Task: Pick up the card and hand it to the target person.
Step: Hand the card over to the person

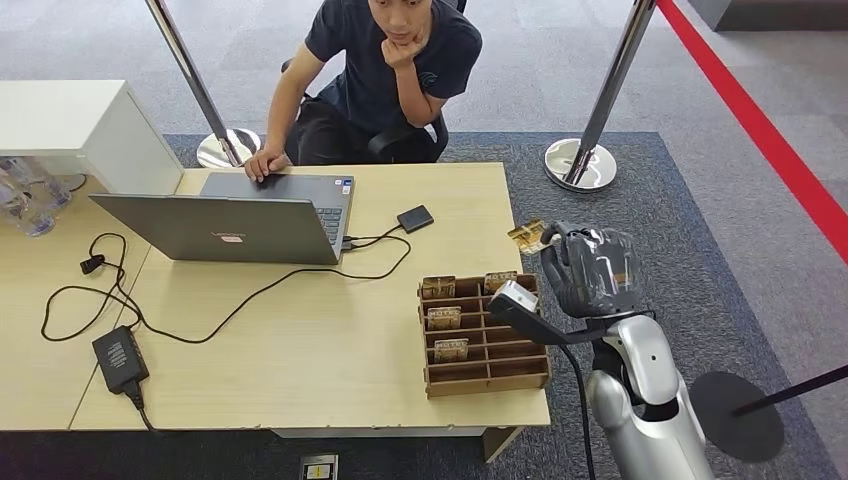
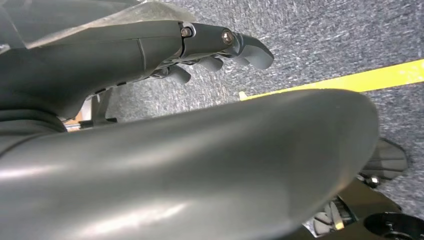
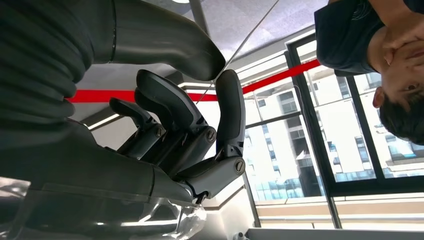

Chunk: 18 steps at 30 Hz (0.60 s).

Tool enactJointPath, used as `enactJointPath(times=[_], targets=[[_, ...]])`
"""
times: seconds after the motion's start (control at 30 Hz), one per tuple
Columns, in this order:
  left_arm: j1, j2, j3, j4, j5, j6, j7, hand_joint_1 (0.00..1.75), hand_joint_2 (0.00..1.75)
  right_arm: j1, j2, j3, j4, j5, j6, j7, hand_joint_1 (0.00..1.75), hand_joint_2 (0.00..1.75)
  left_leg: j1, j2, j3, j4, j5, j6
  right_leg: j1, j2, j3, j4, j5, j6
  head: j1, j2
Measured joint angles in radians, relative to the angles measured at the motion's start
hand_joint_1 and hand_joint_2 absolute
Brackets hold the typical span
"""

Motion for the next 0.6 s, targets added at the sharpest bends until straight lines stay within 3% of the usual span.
enactJointPath(times=[0.6], targets=[[-0.019,0.000,-0.010,0.000,-0.036,-0.013,0.037,0.00,0.00,-0.362,0.142,-0.028,0.495,-0.032,-0.007,0.024,1.75,1.75,0.000,0.000,0.000,0.000,0.001,0.000,0.000,0.000,0.000,0.001,0.001,0.000,0.000,0.000]])
